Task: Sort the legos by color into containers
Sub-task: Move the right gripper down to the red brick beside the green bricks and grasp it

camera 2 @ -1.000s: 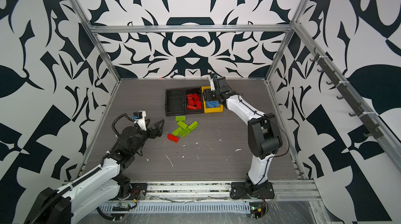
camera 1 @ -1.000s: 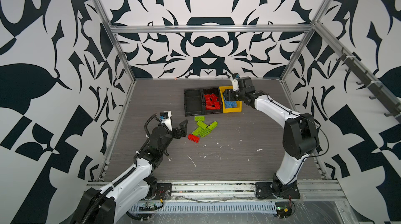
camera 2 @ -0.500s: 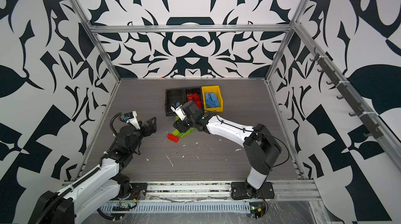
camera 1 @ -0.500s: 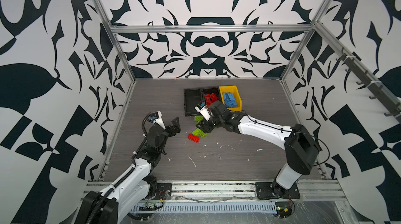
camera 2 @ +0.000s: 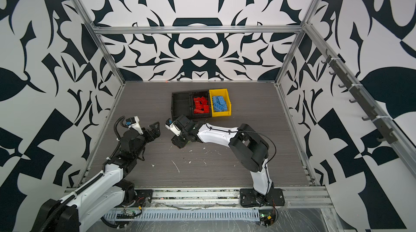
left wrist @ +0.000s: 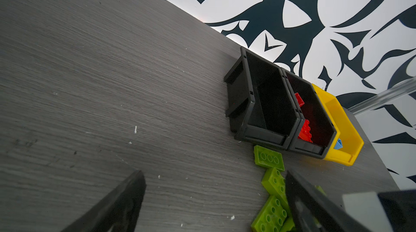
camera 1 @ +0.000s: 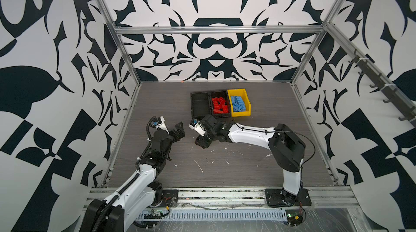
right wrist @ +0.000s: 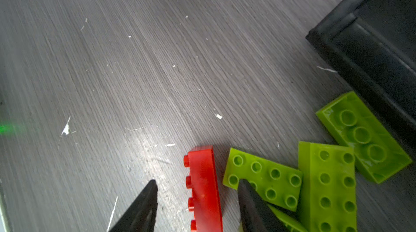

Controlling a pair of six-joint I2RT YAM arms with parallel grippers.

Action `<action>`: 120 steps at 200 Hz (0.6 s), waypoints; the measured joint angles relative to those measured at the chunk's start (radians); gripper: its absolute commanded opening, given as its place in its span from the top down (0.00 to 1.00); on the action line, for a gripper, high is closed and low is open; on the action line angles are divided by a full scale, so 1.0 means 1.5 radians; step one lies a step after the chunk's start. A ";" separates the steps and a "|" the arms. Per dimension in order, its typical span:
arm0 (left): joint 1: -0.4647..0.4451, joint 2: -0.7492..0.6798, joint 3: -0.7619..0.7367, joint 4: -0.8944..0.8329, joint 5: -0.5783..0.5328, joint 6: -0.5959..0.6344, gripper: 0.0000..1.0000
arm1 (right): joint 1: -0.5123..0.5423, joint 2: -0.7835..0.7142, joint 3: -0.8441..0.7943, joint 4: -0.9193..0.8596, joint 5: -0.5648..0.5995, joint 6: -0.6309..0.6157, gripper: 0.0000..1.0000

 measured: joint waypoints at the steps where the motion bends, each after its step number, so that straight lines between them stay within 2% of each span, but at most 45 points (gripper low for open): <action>1: 0.000 0.000 0.000 0.000 0.000 0.000 0.01 | 0.000 0.001 0.001 0.000 0.000 0.000 0.42; 46: 0.020 -0.009 -0.001 -0.020 -0.001 -0.022 0.01 | 0.003 0.036 0.041 -0.018 0.013 -0.010 0.45; 97: 0.117 -0.042 -0.039 -0.034 0.039 -0.084 0.00 | 0.010 0.062 0.068 -0.051 0.030 -0.030 0.47; 120: 0.129 -0.030 -0.042 -0.032 0.062 -0.097 0.00 | 0.014 0.077 0.077 -0.059 0.036 -0.037 0.48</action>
